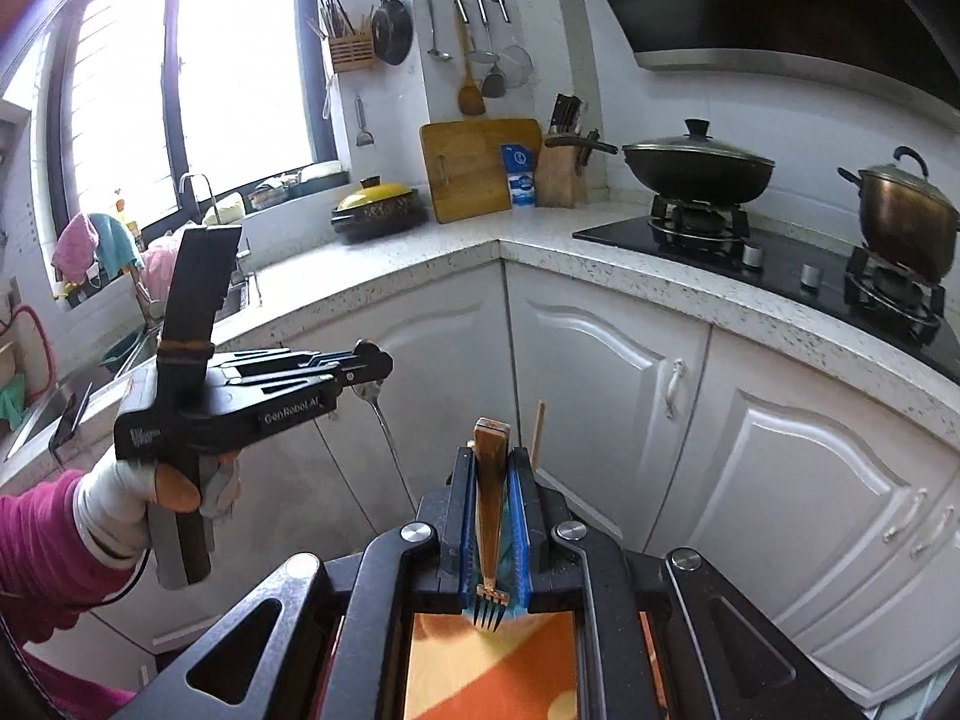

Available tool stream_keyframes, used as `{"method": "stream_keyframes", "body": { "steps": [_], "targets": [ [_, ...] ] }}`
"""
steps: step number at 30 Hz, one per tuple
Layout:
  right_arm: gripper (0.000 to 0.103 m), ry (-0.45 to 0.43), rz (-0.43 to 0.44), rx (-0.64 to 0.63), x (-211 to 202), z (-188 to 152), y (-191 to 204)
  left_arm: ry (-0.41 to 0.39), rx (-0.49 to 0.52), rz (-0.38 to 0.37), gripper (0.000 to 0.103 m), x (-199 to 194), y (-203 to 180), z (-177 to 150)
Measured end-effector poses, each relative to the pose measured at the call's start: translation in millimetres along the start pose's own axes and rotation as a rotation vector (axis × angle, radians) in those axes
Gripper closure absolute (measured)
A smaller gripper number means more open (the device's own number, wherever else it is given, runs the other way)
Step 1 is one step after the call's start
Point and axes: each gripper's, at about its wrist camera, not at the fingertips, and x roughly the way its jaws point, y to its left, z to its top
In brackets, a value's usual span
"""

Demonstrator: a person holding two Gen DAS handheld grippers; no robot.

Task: Organize utensils
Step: 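Lower the spoon and chopstick into the floral cup and open both tools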

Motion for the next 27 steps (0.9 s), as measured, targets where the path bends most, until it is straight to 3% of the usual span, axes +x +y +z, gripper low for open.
{"method": "stream_keyframes", "body": {
  "steps": [12,24,27],
  "targets": [
    [0.093,0.056,0.017,0.071,58.3,-19.5,-16.1,0.034,0.05,0.075,0.099,40.4,-11.4,-24.0],
    [0.093,0.169,0.045,0.14,89.1,-60.2,-31.1,0.117,0.062,0.064,0.099,69.5,-25.3,-50.5],
    [0.093,0.158,0.045,0.179,89.0,-66.1,-39.0,0.137,0.049,0.058,0.099,73.0,-25.1,-53.2]
  ]
}}
